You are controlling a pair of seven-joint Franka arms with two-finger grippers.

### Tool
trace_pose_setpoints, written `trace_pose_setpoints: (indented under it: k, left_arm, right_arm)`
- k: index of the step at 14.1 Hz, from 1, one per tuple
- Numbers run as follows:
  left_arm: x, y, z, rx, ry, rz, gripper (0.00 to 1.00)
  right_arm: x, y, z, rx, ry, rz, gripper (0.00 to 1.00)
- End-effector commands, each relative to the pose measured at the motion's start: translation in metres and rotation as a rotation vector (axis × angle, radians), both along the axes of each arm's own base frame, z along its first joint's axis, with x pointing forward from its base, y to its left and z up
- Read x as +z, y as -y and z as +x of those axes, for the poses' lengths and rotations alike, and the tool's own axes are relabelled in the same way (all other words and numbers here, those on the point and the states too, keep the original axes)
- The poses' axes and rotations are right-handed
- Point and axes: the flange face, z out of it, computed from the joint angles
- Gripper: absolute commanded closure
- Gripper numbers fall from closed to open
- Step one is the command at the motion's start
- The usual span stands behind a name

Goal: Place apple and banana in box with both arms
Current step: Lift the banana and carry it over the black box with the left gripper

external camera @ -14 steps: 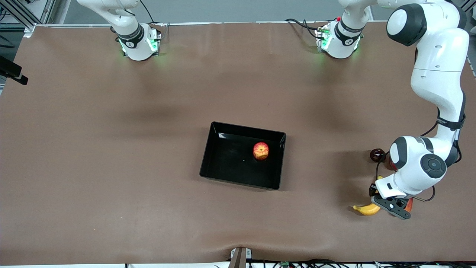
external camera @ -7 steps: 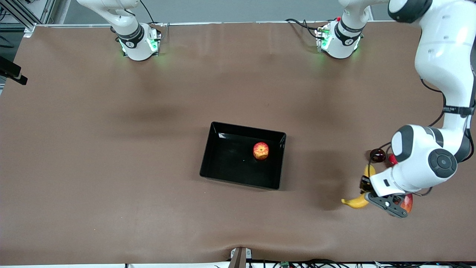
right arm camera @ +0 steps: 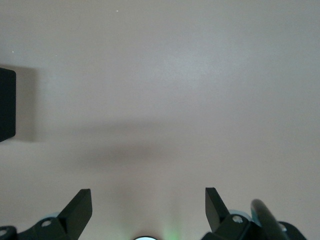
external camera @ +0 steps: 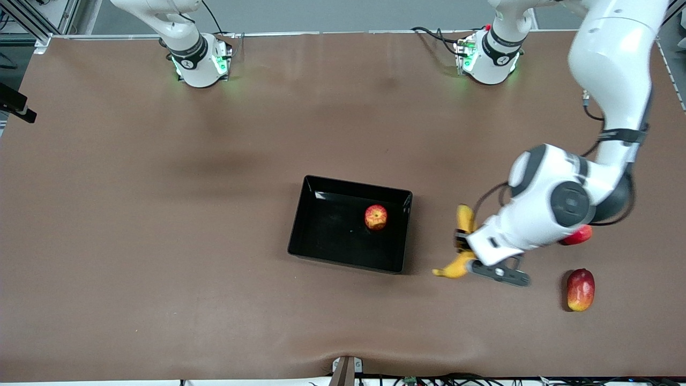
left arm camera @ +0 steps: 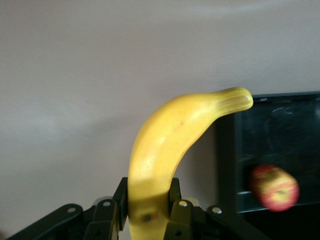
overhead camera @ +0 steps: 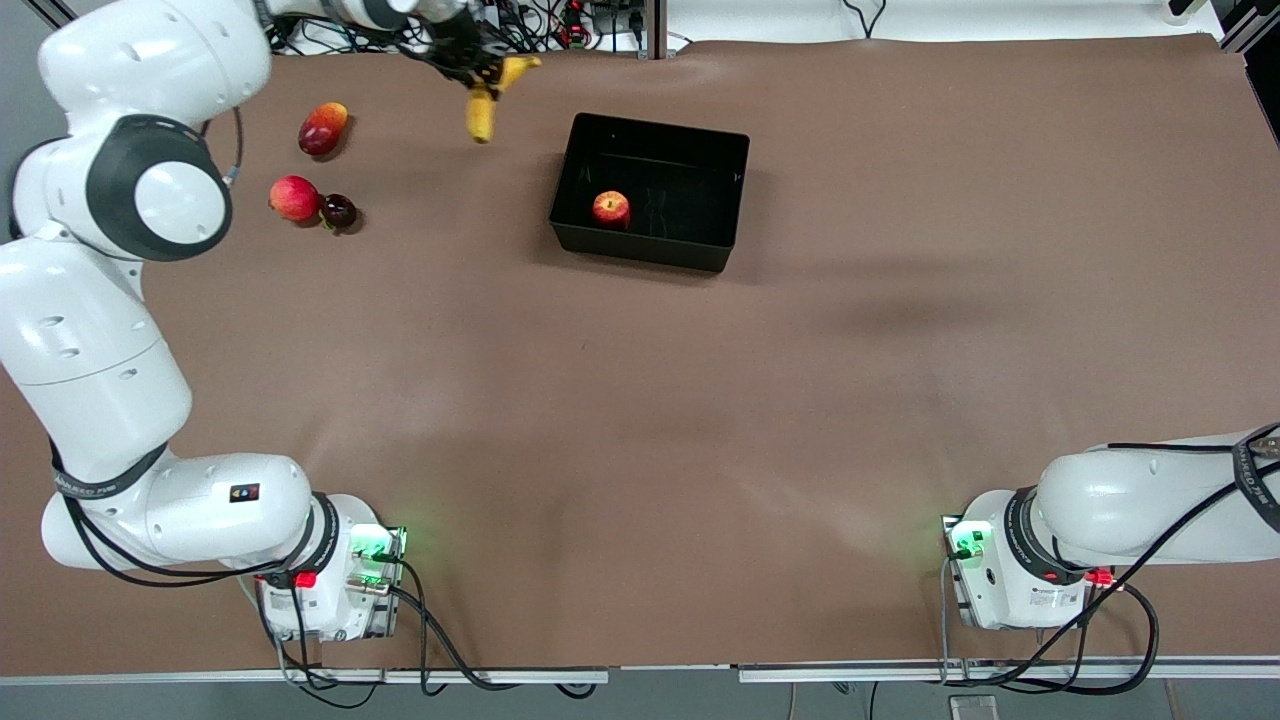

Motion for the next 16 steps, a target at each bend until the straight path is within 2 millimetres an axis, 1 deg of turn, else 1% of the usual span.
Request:
trace_pose_setpoints:
  k: [1, 3, 4, 5, 6, 7, 8, 10, 12, 14, 16]
  left_arm:
    - [0.006, 0.059, -0.029, 0.152, -0.033, 0.011, 1.0]
    - [-0.002, 0.118, -0.056, 0.207, -0.049, 0.011, 1.0]
    - [-0.009, 0.144, -0.068, 0.223, -0.054, 0.007, 1.0]
    - [-0.014, 0.162, -0.076, 0.236, -0.039, -0.004, 1.0]
    - [-0.02, 0.186, -0.089, 0.23, -0.029, -0.011, 1.0]
    - [-0.03, 0.205, -0.099, 0.222, -0.008, -0.002, 1.0]
    - [-0.038, 0.22, -0.107, 0.217, 0.019, 0.006, 1.0]
    - [-0.067, 0.251, -0.124, 0.254, 0.052, 0.006, 1.0]
    - [-0.09, 0.266, -0.126, 0.274, 0.1, -0.013, 1.0]
    - [-0.108, 0.27, -0.127, 0.265, 0.109, -0.004, 1.0]
    - [-0.127, 0.27, -0.127, 0.257, 0.103, -0.005, 1.0]
  right_arm:
    - [0.007, 0.002, -0.003, 0.001, 0.012, -0.005, 0.0]
    - [0.007, 0.002, -0.003, -0.001, 0.014, -0.005, 0.0]
    - [0.007, 0.001, -0.003, 0.002, 0.014, -0.005, 0.0]
    - [0.007, 0.001, -0.003, 0.002, 0.014, -0.005, 0.0]
    - [0.007, 0.002, -0.003, 0.001, 0.014, -0.005, 0.0]
    - [0.007, 0.002, -0.003, -0.001, 0.014, -0.005, 0.0]
    - [0.006, 0.003, -0.002, -0.002, 0.012, -0.005, 0.0]
    - [0.004, 0.003, -0.001, -0.002, 0.009, -0.006, 0.0]
    - [0.003, 0.004, -0.001, -0.002, 0.007, -0.006, 0.0]
    - [0.003, 0.004, -0.001, -0.002, 0.007, -0.006, 0.0]
    - [0.003, 0.004, -0.001, -0.001, 0.007, -0.006, 0.0]
